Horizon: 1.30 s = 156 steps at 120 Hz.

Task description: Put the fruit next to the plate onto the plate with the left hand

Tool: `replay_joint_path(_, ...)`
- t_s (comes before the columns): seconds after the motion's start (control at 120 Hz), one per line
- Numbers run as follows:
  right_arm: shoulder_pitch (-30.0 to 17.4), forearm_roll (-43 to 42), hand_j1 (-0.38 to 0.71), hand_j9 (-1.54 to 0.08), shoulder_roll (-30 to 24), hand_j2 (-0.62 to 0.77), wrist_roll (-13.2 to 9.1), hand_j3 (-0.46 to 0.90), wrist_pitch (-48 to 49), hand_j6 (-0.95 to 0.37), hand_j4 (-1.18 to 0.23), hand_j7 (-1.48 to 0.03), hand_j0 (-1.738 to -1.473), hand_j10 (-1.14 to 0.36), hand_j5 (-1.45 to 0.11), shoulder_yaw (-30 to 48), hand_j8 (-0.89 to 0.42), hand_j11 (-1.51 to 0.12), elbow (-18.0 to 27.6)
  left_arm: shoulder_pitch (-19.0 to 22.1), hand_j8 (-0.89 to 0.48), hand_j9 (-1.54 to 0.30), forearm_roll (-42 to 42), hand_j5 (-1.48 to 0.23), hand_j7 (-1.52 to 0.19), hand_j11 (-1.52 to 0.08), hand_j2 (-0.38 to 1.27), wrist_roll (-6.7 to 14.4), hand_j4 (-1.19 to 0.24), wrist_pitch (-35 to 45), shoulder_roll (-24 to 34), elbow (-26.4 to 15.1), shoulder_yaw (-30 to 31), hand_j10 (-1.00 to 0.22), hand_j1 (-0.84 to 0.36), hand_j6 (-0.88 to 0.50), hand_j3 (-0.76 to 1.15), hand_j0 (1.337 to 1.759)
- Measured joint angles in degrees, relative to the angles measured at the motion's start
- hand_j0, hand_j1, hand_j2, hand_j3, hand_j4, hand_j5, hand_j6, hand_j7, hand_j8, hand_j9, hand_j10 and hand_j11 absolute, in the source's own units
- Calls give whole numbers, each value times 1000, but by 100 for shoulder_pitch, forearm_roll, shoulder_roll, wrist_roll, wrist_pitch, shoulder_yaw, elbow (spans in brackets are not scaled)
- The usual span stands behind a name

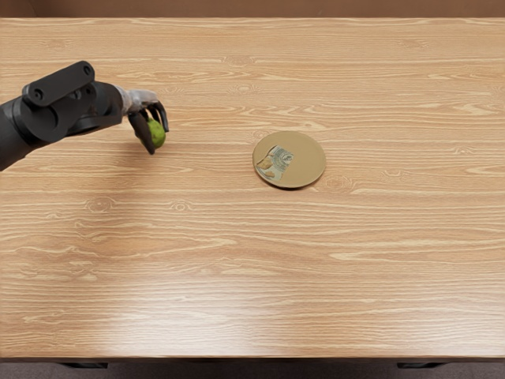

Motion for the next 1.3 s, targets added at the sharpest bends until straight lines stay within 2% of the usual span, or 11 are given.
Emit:
replay_joint_path(0.225,1,0,-310,-43,0,-7,0,0,0,-33,-33,-43,-1658,-33,-43,0,-33,-43,-1,-540,-401,-1030,-398,-1068,-1028,-1032,377,33,-677,-317,-328,3,4,-745,-316,-384,0,1652)
replay_joint_path(0.458,3,0,-310,-43,0,-7,-4,0,0,-33,-33,-43,-1658,-33,-43,-4,-33,-43,-2,-714,-388,-1041,-604,-1102,-1047,-1043,410,87,-654,-390,-738,32,10,-760,-327,-366,0,1652)
replay_joint_path(0.6,4,0,-310,-43,0,-7,-4,0,0,-33,-33,-43,-1658,-33,-43,-5,-33,-43,0,-871,-400,-1049,-709,-1112,-1057,-1050,348,94,-659,-393,-1029,45,8,-768,-296,-377,0,1652)
replay_joint_path(0.658,7,0,-310,-43,0,-7,-5,0,0,-33,-33,-43,-1658,-33,-43,-5,-33,-43,0,-896,-397,-1052,-754,-1114,-1060,-1054,392,96,-660,-390,-1033,56,8,-771,-307,-374,0,1652)
replay_joint_path(0.917,9,-7,-310,-43,0,-7,-8,0,0,-33,-33,-43,-1658,-33,-43,-1,-33,-43,4,-1084,-422,-1068,-968,-1102,-1069,-1070,190,97,-726,-381,-1033,87,-5,-782,-200,-417,0,1650)
replay_joint_path(0.942,10,-8,-310,-43,0,-7,-7,0,0,-33,-33,-43,-1658,-33,-43,-1,-33,-43,5,-1111,-437,-1066,-1000,-1101,-1066,-1067,272,98,-730,-381,-1033,87,-3,-784,-210,-420,0,1651)
replay_joint_path(1.008,10,-8,-310,-43,0,-7,-5,0,0,-33,-33,-43,-1658,-33,-43,-1,-33,-43,5,-1151,-410,-1069,-1108,-1108,-1063,-1072,318,96,-717,-388,-1033,84,-4,-785,-239,-398,0,1651)
replay_joint_path(1.05,10,-8,-310,-43,0,-7,-3,0,0,-33,-33,-43,-1658,-33,-43,0,-33,-43,4,-1161,-404,-1070,-1152,-1105,-1062,-1072,279,96,-710,-386,-1033,83,-6,-786,-234,-406,0,1651)
replay_joint_path(1.1,10,-8,-310,-43,0,-7,-2,0,0,-33,-33,-43,-1658,-33,-43,0,-33,-43,4,-1201,-399,-1070,-1190,-1109,-1061,-1073,369,96,-713,-377,-1033,84,-11,-788,-264,-395,0,1652)
replay_joint_path(1.25,10,-9,-310,-43,0,-7,0,0,0,-33,-33,-43,-1658,-33,-43,3,-33,-43,5,-1251,-387,-1075,-1309,-1126,-1059,-1078,336,93,-694,-329,-1033,70,-20,-796,-270,-384,0,1652)
replay_joint_path(1.3,10,-8,-310,-43,0,-7,0,0,0,-33,-33,-43,-1658,-33,-43,5,-33,-43,5,-1303,-380,-1078,-1381,-1131,-1060,-1080,400,92,-686,-325,-1033,56,-20,-797,-297,-377,0,1653)
